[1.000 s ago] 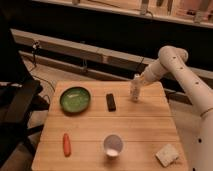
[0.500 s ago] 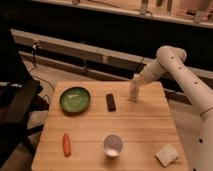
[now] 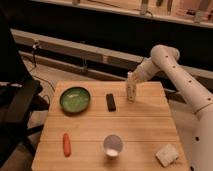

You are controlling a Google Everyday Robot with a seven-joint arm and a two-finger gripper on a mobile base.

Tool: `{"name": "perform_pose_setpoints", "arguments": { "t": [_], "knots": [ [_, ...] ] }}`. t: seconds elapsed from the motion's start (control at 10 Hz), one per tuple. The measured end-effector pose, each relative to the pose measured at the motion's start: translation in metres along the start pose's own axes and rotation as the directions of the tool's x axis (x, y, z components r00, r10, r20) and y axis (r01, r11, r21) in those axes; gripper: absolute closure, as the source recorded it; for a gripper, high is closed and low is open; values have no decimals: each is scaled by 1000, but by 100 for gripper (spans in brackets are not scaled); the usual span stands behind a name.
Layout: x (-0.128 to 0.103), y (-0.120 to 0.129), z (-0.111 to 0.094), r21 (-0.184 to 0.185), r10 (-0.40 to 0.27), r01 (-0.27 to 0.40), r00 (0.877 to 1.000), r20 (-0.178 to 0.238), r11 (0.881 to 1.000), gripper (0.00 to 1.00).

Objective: Knock the bottle over

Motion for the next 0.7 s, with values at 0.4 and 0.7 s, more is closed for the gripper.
{"name": "perform_pose_setpoints", "arguments": {
  "t": [0.4, 0.7],
  "knots": [
    [-8, -2, 2, 0, -31, 31, 999, 34, 1000, 87],
    [-5, 1, 1, 5, -22, 21, 1000, 22, 1000, 77]
  ]
}}
